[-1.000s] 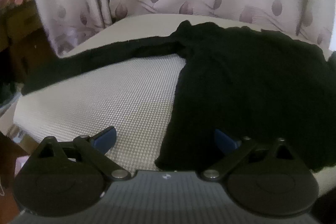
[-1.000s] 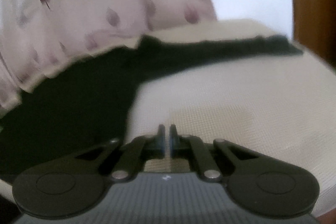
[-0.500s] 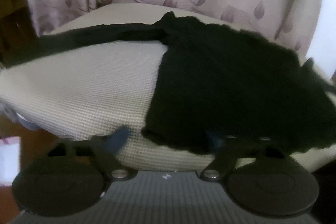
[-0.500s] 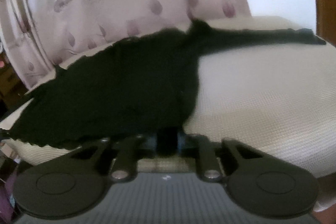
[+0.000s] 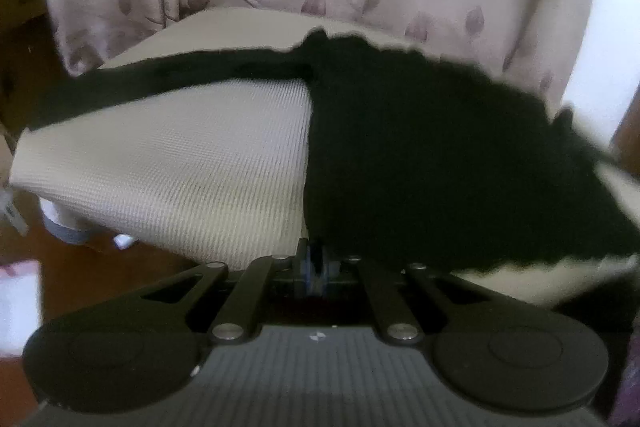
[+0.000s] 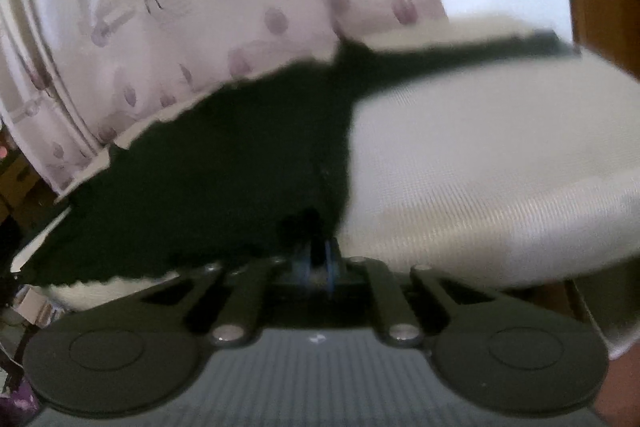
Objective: Fold small clothes
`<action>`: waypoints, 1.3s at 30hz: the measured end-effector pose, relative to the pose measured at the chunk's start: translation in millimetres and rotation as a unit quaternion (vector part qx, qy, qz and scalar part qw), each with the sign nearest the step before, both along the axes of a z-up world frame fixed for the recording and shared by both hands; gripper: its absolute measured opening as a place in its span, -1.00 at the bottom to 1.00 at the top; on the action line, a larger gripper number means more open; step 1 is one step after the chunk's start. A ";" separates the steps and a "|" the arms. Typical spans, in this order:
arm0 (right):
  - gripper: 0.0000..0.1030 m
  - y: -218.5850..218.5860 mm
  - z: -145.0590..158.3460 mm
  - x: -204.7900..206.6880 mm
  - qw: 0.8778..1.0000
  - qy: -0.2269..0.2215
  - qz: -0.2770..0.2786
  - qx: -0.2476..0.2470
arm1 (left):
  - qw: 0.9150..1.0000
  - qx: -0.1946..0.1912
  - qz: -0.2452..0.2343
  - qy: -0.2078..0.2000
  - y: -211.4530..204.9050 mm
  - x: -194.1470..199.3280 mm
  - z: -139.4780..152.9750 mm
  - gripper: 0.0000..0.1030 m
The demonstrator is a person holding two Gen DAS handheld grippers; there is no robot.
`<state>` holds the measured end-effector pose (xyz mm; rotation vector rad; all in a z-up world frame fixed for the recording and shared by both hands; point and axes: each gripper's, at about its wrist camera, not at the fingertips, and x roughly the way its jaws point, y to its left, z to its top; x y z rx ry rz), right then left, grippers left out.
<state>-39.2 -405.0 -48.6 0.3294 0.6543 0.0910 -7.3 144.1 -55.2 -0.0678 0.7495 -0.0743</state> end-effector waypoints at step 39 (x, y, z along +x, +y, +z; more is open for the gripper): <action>0.48 -286.8 -11.0 234.4 0.952 -0.052 -0.257 0.161 | 0.994 0.033 0.065 -0.083 -80.4 169.0 -22.9 0.97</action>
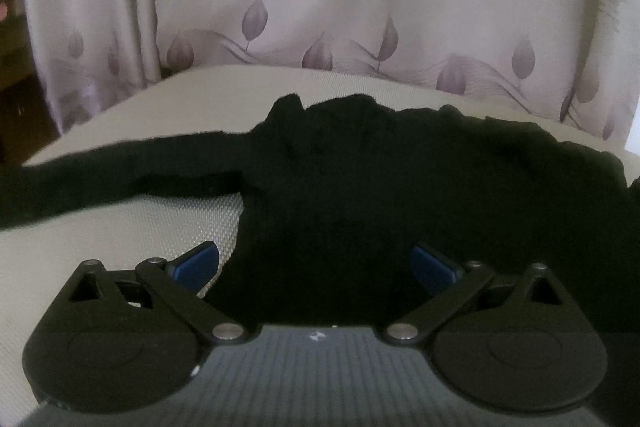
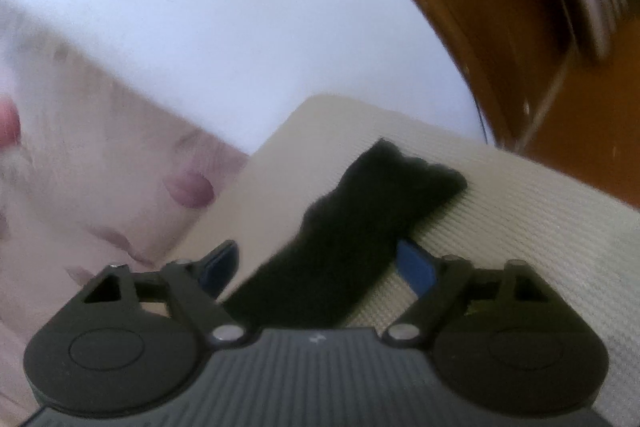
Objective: Fold small clothes
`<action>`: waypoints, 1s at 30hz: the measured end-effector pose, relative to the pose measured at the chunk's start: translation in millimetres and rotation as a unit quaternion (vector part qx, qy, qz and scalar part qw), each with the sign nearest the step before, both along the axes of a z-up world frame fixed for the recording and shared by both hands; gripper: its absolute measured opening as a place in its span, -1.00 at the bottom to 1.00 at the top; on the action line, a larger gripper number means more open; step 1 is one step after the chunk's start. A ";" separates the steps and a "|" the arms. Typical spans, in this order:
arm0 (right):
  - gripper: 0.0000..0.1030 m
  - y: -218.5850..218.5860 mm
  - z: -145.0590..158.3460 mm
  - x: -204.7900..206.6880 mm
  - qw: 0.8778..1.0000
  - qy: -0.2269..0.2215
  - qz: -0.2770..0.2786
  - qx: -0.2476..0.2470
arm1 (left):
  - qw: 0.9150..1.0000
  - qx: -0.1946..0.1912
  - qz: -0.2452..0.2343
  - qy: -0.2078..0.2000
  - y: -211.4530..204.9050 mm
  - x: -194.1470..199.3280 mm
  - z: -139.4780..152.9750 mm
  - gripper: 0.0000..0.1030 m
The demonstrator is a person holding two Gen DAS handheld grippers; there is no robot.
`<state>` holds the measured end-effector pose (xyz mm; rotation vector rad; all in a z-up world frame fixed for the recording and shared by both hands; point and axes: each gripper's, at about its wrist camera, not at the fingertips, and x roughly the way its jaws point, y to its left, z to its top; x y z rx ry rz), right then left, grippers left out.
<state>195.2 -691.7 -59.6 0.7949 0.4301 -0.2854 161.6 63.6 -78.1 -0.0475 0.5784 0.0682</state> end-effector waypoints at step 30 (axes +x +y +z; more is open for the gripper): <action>-0.89 231.5 160.4 20.2 0.945 -0.233 0.216 0.071 | 0.995 -0.102 0.002 -0.011 22.8 -2.2 -3.1 1.00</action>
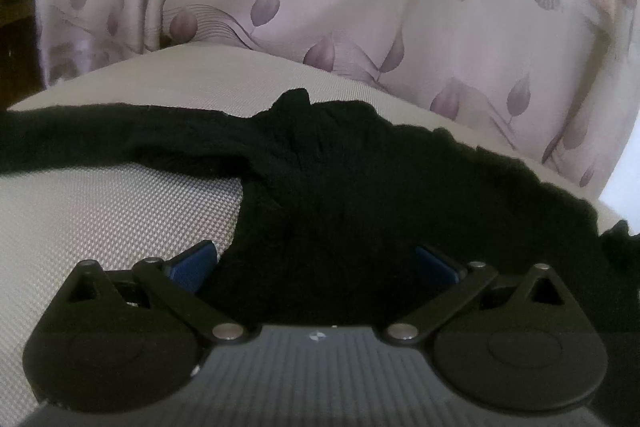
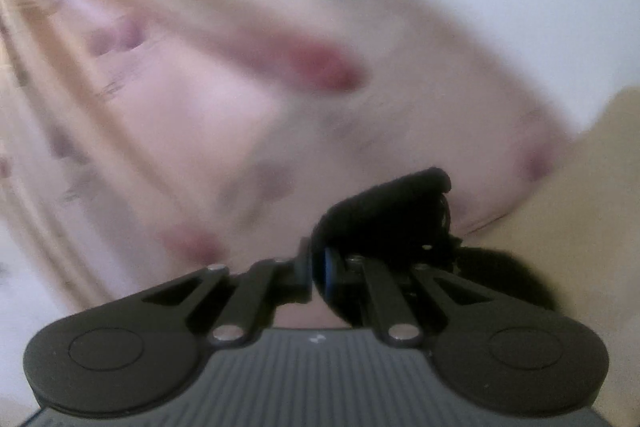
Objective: Fold small clothes
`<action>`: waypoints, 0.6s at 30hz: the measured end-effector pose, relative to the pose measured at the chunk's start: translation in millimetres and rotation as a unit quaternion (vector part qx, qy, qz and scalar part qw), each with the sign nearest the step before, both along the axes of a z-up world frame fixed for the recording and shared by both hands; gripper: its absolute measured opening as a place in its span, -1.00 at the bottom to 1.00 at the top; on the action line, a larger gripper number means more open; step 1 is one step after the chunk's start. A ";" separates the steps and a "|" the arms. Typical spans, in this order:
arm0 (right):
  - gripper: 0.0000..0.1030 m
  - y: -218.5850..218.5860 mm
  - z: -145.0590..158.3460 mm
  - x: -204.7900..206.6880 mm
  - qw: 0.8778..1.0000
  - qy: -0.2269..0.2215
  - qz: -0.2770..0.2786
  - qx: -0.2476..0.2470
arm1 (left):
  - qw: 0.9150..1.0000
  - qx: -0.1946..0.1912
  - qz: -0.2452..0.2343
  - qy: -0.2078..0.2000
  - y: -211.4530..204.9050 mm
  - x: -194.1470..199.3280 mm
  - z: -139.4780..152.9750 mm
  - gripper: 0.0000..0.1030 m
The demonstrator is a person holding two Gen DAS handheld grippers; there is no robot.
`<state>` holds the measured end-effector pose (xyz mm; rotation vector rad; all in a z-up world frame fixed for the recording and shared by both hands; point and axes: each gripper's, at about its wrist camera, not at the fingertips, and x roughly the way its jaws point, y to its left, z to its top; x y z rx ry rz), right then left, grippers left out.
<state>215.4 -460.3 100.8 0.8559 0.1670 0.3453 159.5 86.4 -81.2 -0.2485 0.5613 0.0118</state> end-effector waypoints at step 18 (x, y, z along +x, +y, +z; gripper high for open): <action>-0.58 281.0 -155.1 56.4 0.952 0.161 0.195 -0.171 | 0.997 -0.069 -0.002 -0.029 19.1 -8.3 -3.1 1.00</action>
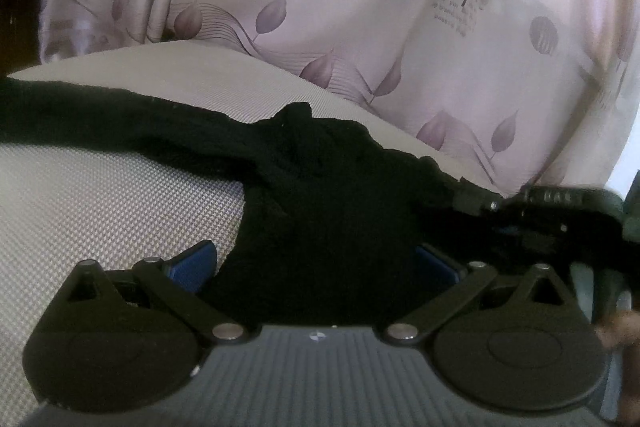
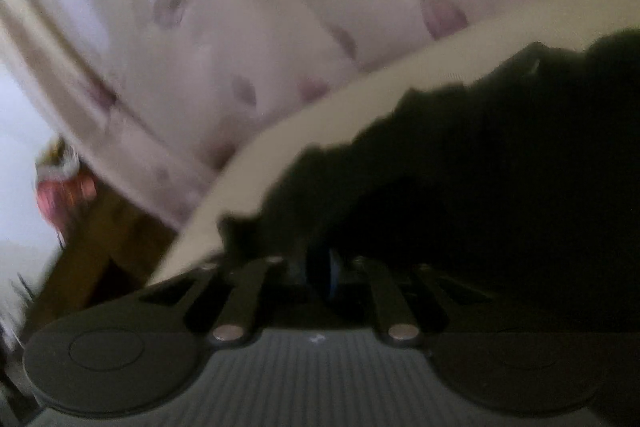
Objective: Fold small clothes
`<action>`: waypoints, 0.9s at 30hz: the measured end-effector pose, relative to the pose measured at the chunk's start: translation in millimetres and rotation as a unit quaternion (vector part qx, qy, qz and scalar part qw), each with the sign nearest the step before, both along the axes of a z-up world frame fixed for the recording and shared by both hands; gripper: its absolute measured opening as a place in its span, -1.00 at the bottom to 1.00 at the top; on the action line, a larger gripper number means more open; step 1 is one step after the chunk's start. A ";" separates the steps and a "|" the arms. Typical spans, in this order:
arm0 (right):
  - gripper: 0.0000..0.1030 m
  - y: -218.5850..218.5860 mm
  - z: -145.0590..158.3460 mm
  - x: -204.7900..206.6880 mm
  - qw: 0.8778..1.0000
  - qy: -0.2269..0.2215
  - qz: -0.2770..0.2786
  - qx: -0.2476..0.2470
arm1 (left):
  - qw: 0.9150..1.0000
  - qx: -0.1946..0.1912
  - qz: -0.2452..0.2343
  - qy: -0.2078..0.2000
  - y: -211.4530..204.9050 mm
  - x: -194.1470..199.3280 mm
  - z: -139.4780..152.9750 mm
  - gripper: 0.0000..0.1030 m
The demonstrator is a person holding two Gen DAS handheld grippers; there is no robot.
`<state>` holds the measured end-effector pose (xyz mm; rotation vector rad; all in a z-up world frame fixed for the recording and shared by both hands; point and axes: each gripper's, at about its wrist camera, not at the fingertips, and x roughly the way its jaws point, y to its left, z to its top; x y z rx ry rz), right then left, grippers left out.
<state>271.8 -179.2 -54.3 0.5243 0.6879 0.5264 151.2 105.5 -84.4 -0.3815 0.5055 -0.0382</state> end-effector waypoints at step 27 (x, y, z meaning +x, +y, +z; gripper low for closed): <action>0.56 29.2 46.0 2.5 0.986 -0.101 0.125 0.053 | 1.000 -0.011 -0.002 -0.004 3.8 -2.5 -1.4 1.00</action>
